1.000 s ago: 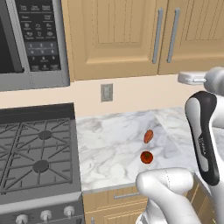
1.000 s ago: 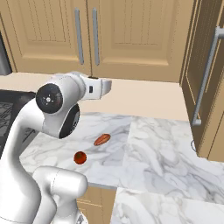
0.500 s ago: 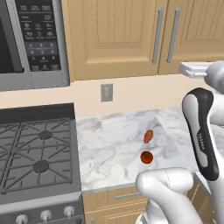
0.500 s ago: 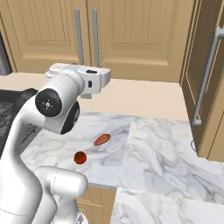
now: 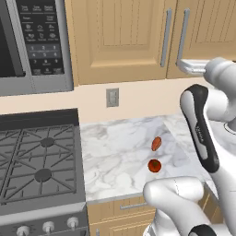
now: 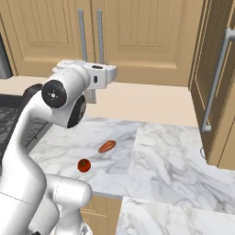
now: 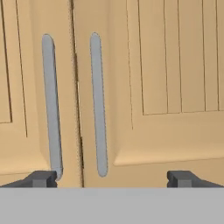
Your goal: Pick the pan from the cabinet and place it on the stove. Then turn on the stove burner for the pan.
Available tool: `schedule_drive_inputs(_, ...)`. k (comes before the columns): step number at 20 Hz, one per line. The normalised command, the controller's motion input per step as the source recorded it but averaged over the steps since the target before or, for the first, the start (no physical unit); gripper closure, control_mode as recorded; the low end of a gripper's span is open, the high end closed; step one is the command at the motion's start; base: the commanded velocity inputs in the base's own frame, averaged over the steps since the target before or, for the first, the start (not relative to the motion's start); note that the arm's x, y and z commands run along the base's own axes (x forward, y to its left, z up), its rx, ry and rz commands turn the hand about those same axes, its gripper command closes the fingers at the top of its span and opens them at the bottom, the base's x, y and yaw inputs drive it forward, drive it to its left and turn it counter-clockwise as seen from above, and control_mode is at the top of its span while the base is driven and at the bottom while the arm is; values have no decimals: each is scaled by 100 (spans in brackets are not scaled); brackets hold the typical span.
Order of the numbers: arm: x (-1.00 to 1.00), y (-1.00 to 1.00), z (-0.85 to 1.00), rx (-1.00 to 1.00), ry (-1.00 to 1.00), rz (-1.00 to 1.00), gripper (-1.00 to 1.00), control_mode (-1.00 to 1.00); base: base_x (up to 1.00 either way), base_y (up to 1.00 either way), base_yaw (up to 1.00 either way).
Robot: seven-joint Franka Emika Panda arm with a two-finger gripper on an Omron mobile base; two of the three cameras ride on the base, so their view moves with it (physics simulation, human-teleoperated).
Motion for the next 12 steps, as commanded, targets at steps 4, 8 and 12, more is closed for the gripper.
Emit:
schedule_drive_inputs(4, 46, 0, 0, 0, 0, 0, -100, -100, 0, 0, 0)
schedule_drive_inputs(8, 38, 0, 0, 0, -2, 4, -100, -100, 0, 0, 0)
schedule_drive_inputs(12, 22, 0, 0, 0, -8, 6, -100, -100, 0, 0, 0)
